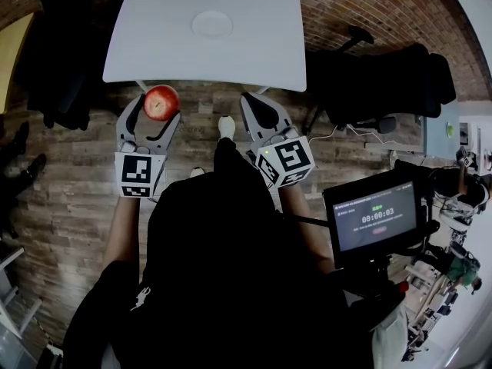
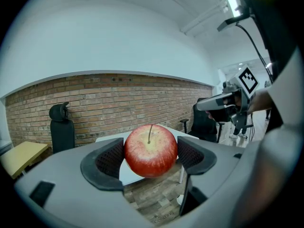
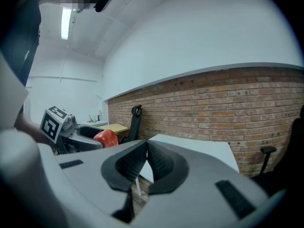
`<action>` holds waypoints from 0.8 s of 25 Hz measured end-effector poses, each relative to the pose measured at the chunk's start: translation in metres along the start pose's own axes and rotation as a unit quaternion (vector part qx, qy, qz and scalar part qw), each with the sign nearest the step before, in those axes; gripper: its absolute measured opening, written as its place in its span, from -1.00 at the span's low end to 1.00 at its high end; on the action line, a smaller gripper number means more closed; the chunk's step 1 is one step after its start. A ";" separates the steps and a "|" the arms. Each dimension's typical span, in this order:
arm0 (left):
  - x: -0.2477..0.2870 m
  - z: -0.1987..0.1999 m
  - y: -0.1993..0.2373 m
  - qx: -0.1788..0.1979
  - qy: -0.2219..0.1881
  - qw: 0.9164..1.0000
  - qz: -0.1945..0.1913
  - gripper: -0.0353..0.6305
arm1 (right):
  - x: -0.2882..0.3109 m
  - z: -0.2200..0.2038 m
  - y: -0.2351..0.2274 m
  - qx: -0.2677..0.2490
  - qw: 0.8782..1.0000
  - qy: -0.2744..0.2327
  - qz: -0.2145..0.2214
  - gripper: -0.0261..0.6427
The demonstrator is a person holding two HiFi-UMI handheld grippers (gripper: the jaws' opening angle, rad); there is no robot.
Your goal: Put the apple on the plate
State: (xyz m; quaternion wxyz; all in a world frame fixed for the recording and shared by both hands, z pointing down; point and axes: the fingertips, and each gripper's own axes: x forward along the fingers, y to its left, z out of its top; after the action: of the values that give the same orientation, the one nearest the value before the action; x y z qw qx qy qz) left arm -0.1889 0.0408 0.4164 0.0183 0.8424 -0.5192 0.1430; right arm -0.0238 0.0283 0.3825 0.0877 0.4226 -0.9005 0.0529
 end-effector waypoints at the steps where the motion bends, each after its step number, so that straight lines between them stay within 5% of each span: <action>1: 0.000 0.000 0.001 0.000 0.001 1.000 0.003 0.18 | 0.002 0.001 -0.001 0.000 1.000 -0.001 0.002 -0.91; 20: 0.139 0.030 0.017 -0.010 0.036 0.999 0.029 0.18 | 0.089 0.008 -0.131 0.018 0.999 0.013 0.045 -0.91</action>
State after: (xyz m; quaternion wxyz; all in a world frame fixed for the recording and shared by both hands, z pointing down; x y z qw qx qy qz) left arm -0.1388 -0.0937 0.4218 0.0409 0.8210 -0.5440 0.1682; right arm 0.0204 -0.1233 0.3954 0.0898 0.3819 -0.9165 0.0784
